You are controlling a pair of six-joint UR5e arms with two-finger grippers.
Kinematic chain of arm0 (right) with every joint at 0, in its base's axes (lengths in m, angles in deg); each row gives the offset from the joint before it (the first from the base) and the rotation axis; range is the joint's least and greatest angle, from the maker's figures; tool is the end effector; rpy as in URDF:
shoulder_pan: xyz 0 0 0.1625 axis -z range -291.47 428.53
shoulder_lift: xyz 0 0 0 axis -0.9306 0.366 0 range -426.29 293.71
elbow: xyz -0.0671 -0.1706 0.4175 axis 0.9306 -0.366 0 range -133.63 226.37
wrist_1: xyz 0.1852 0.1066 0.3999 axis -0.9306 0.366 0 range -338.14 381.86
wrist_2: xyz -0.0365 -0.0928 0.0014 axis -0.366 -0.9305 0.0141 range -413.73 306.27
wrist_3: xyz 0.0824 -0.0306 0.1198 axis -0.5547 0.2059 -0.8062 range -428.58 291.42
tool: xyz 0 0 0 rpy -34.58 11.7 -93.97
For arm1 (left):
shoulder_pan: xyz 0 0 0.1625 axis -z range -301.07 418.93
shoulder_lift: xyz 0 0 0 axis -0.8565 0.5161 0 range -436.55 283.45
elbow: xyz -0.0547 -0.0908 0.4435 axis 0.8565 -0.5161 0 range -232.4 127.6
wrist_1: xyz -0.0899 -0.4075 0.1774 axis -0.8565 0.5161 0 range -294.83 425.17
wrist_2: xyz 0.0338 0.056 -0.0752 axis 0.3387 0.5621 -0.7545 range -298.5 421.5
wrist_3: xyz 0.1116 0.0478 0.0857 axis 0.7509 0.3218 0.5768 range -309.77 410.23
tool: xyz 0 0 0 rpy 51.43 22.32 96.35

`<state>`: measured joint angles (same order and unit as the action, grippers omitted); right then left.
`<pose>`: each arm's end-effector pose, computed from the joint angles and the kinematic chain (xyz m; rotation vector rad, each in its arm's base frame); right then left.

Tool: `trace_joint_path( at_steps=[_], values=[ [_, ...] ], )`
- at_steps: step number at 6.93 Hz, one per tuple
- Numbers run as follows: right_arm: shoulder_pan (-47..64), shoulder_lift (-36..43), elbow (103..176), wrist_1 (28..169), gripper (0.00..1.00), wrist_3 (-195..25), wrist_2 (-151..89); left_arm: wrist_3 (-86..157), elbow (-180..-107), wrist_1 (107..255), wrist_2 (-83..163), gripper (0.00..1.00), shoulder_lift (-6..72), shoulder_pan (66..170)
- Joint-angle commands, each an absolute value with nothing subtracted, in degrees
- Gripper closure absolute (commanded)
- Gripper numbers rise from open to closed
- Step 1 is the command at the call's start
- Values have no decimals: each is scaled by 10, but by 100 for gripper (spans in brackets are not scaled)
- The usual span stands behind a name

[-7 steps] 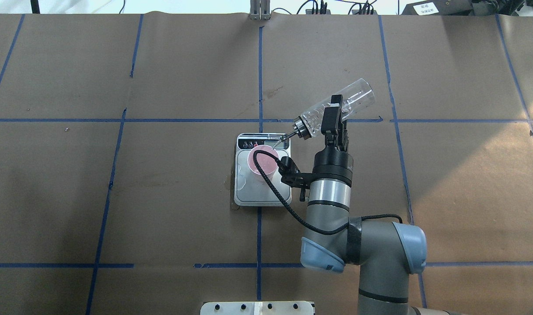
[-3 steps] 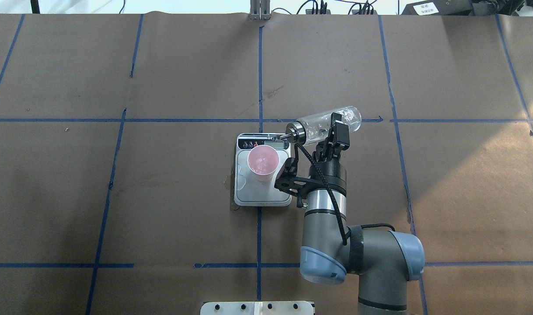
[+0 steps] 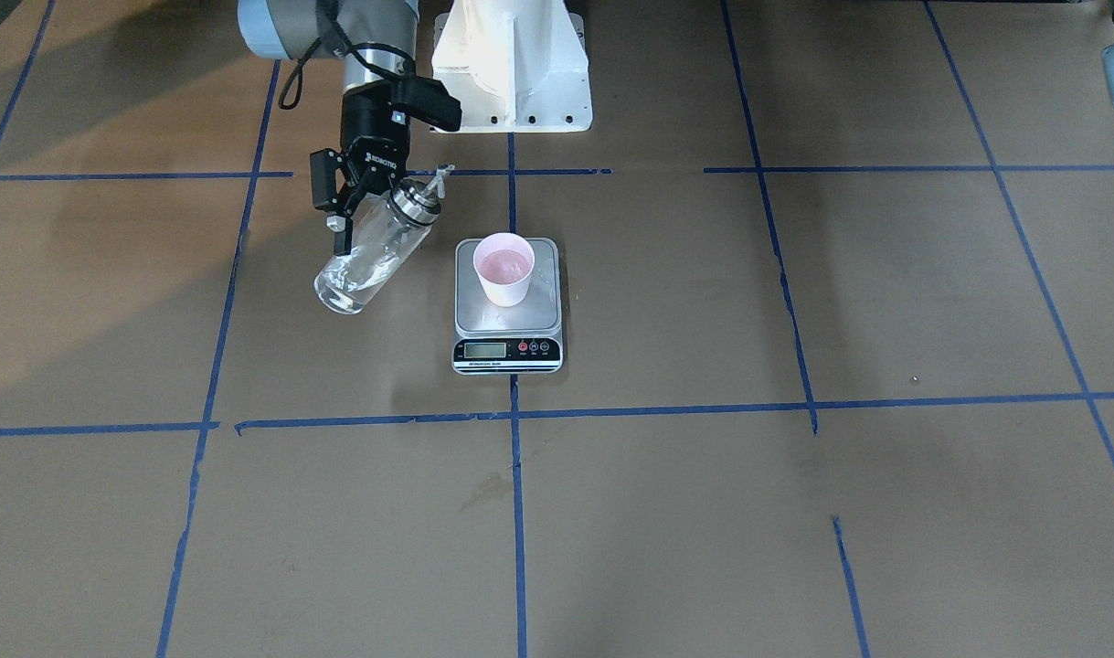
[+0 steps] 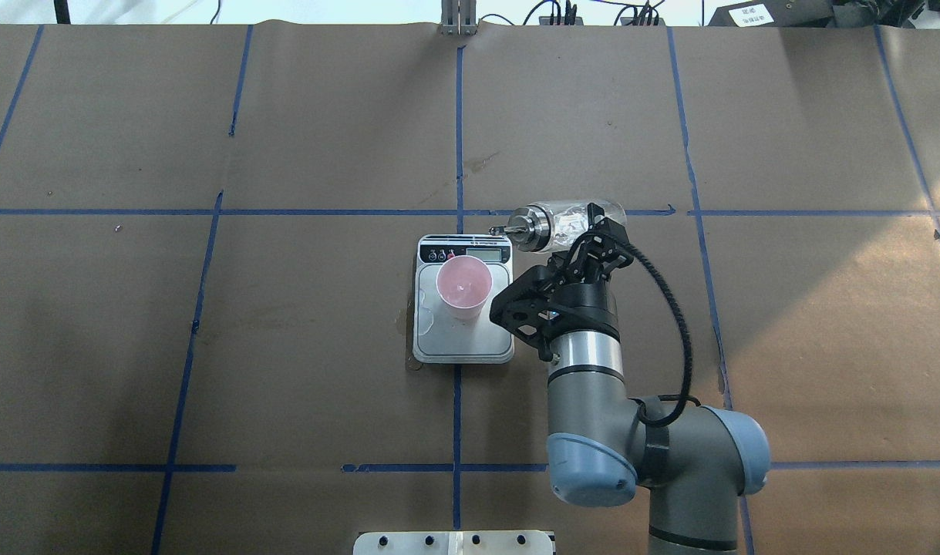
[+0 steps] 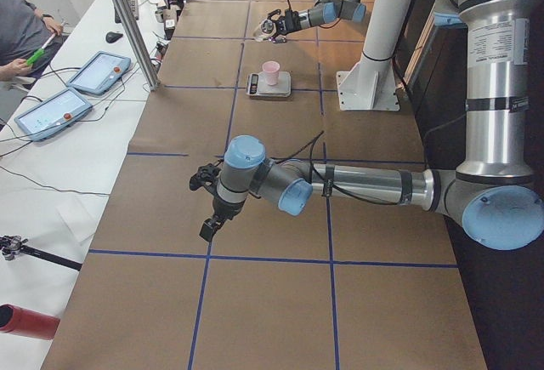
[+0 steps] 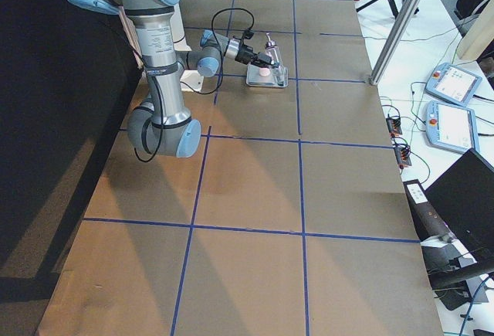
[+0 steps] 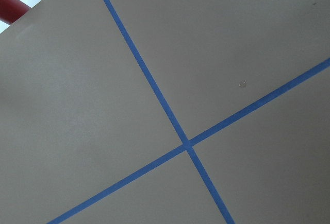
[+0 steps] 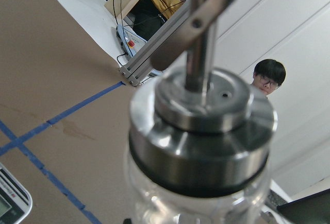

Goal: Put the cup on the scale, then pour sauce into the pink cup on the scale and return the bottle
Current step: 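Tilt the dispenser upright and carry it back with the right gripper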

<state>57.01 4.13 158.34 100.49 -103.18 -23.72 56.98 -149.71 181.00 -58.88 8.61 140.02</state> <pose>-0.5322 -0.3758 0.2700 1.2562 -0.1610 -0.1782 0.0266 -0.5456 0.6637 0.4752 0.5317 0.3925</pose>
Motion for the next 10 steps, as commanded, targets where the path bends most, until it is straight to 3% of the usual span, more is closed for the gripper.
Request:
trace_joint_path(
  at_steps=[1, 4, 5, 7, 10],
  values=[
    [538, 83, 1638, 986, 100, -1172, -150, 569, -1517, 1808, -589, 0, 84, 1403],
    [401, 147, 1653, 932, 100, -1248, 67, 567, -1539, 1806, -589, 0, 85, 1403],
    [397, 184, 1643, 911, 100, -1281, 68, 567, -1543, 1806, -589, 0, 85, 1403],
    [396, 245, 1586, 728, 100, -1338, 73, 567, -1546, 1806, -588, 0, 86, 1403],
    [400, 284, 1573, 712, 100, -1360, 73, 567, -1545, 1807, -587, 0, 86, 1403]
  ],
)
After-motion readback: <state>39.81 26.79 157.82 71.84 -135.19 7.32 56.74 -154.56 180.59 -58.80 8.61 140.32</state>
